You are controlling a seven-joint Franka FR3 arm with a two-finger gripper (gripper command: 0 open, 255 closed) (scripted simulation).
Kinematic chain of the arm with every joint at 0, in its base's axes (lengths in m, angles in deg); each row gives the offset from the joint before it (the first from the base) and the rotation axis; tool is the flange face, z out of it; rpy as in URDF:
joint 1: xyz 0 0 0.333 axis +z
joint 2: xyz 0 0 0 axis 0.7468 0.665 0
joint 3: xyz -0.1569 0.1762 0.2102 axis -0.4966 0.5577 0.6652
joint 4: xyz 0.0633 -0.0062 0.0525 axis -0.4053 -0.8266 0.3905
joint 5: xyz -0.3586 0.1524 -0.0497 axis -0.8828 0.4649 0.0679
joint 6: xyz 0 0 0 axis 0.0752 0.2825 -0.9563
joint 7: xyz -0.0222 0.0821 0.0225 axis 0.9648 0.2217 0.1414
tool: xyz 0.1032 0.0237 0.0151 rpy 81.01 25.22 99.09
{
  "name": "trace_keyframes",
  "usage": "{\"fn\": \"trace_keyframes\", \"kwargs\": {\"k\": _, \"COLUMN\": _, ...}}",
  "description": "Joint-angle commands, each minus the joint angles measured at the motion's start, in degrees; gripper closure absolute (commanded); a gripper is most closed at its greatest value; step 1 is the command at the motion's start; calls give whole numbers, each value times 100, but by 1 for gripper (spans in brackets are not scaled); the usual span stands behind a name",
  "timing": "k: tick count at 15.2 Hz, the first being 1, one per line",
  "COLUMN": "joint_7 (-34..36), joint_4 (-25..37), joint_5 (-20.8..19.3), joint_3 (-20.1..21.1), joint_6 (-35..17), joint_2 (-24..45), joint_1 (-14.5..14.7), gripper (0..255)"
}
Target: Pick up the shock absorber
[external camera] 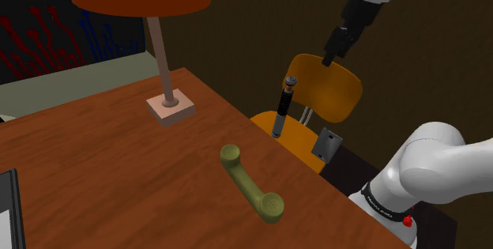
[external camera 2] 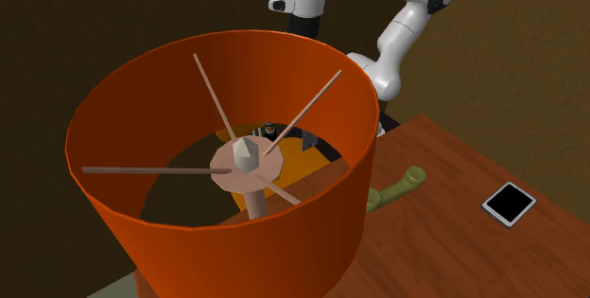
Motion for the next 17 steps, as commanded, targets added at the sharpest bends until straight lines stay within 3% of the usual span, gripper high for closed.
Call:
{"fn": "trace_keyframes", "kwargs": {"k": 1, "joint_7": 0, "joint_4": 0, "joint_5": 0, "joint_3": 0, "joint_6": 0, "joint_2": 0, "joint_1": 0, "gripper": 0}}
{"fn": "trace_keyframes", "kwargs": {"k": 12, "joint_7": -334, "joint_4": 164, "joint_5": 806, "joint_3": -561, "joint_6": -1418, "joint_2": 2174, "joint_1": 133, "gripper": 0}}
{"fn": "trace_keyframes", "kwargs": {"k": 17, "joint_7": -401, "joint_4": -176, "joint_5": 828, "joint_3": -565, "joint_6": -1805, "joint_2": 2226, "joint_1": 134, "gripper": 0}}
